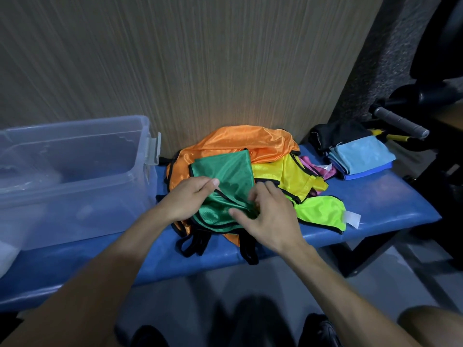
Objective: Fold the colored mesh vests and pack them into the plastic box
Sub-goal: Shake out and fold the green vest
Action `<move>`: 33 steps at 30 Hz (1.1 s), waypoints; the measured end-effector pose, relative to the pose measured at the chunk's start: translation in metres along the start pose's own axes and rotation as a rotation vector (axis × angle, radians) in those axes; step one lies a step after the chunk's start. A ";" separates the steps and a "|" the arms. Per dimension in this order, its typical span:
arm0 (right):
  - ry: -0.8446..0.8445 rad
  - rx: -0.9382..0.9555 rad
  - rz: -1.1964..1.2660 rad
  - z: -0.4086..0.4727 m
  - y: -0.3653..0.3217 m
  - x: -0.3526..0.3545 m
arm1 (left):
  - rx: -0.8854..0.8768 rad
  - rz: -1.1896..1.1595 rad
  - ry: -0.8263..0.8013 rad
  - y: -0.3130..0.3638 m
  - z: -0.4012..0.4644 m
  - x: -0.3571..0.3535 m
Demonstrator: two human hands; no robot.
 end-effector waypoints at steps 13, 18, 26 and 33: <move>0.207 0.227 -0.357 0.009 -0.021 -0.006 | -0.036 -0.076 0.058 -0.004 -0.004 0.000; 0.195 0.248 -0.381 -0.003 -0.012 0.000 | -0.082 -0.083 0.088 0.000 -0.002 -0.001; 0.012 0.020 0.176 0.000 -0.003 0.008 | -0.153 -0.135 -0.085 0.010 -0.008 -0.001; -0.304 -0.282 0.691 0.007 -0.001 0.013 | -0.248 -0.153 -0.126 0.013 -0.006 -0.002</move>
Point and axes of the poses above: each hand's wrist, its own z-axis towards the middle knuckle, its own x-axis out of the back of the hand, y = z × x, the point moved 3 cm from there along z, towards the middle knuckle, and after that the axes turned 1 degree about z, right-handed, at the moved point
